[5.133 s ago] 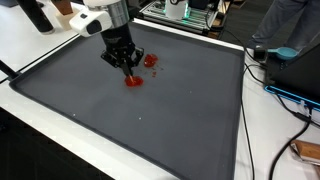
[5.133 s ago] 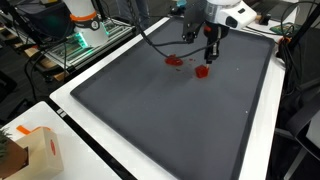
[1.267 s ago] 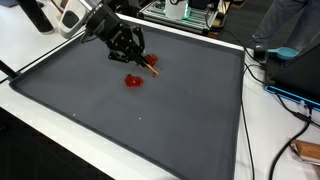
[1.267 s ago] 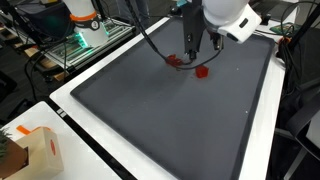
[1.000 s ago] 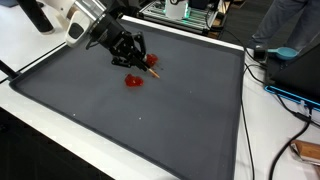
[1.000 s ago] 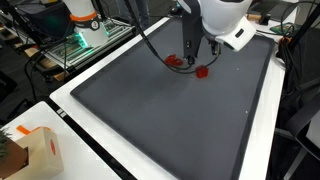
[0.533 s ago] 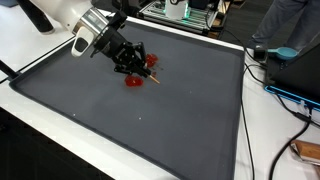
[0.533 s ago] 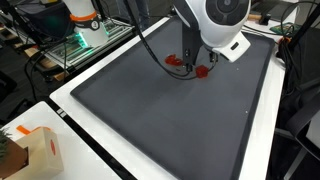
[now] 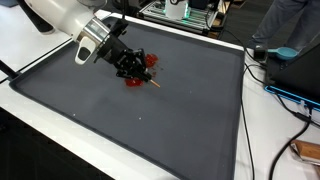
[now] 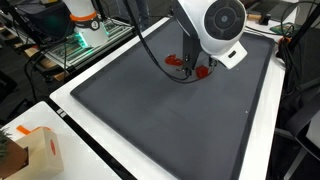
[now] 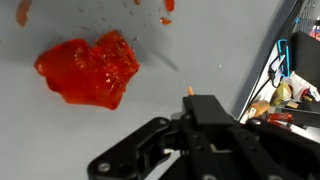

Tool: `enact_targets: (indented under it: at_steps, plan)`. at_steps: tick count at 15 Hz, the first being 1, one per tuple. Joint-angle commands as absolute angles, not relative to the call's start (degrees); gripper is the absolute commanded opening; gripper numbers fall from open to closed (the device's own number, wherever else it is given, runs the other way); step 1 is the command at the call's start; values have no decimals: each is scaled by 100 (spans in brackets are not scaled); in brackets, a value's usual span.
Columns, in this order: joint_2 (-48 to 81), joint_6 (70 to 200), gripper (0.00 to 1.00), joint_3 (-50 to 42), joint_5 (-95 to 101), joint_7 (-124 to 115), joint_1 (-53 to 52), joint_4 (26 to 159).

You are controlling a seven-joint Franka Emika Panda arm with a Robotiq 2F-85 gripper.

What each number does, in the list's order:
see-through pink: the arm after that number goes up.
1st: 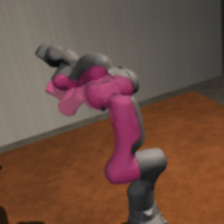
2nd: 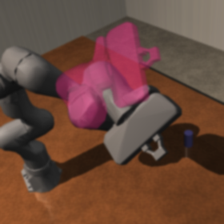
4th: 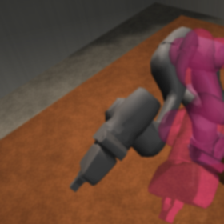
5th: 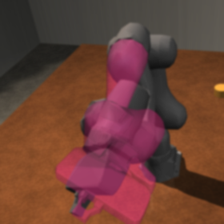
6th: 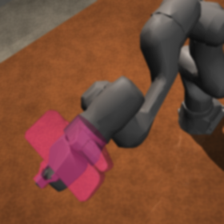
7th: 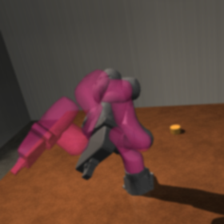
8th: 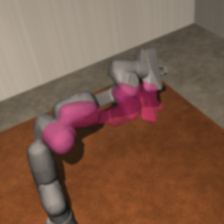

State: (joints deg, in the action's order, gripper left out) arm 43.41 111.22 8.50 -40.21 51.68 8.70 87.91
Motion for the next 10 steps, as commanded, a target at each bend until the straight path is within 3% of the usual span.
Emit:
enact_targets:
  at_steps: [1, 10]
  plan:
    - [4499, 11131, 3, 907, -4208, 5031, 937, 8664]
    - [4498, 11071, 3, 873, -4194, 4511, 923, 8621]
